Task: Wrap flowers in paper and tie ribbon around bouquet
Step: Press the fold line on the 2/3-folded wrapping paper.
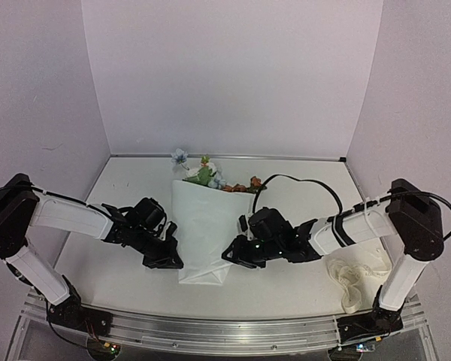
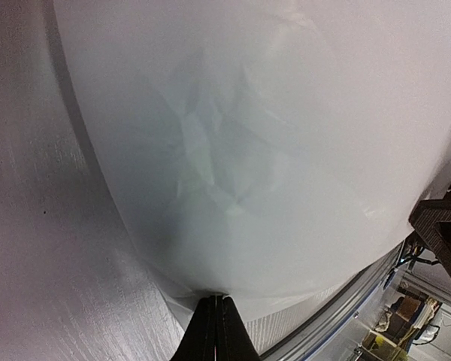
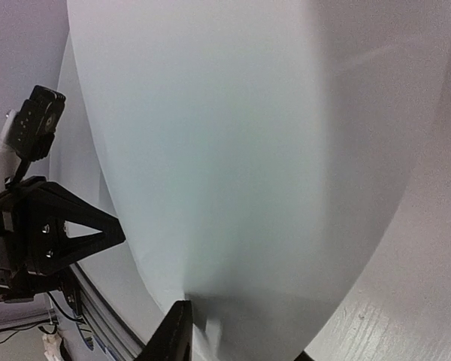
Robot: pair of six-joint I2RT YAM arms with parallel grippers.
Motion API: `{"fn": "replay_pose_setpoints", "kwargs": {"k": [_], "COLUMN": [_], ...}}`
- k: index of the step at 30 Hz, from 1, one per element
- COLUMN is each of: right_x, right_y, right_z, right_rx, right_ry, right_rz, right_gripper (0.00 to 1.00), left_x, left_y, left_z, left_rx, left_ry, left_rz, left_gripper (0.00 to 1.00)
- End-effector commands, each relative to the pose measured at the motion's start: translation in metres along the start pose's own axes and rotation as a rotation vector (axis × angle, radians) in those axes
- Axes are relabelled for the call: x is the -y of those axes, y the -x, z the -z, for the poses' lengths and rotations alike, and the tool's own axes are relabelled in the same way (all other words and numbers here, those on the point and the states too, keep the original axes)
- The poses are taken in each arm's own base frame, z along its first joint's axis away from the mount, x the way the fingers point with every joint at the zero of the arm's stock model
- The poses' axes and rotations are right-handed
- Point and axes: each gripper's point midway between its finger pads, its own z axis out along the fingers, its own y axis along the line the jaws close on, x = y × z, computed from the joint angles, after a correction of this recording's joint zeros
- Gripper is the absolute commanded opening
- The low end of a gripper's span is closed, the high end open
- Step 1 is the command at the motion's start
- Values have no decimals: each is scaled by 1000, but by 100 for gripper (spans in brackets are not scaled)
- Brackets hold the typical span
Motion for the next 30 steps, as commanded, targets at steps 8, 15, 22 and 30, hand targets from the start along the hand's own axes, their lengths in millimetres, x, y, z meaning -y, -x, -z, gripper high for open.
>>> {"fn": "replay_pose_setpoints", "kwargs": {"k": [8, 15, 22, 30], "right_x": [-15, 3, 10, 22], "right_y": [5, 5, 13, 25], "right_z": [-22, -28, -30, 8], "right_rx": [-150, -182, -195, -175], "right_ry": [-36, -115, -176, -310], "right_rz": [118, 163, 200, 225], "right_gripper": [13, 12, 18, 46], "left_x": [28, 17, -17, -34], "left_y": [2, -4, -17, -21], "left_z": [14, -2, -29, -35], "left_rx": [-2, -44, -107, -103], "left_ry": [-114, -104, -13, 29], "left_rz": [-104, -94, 6, 90], "left_gripper": [3, 3, 0, 0]}}
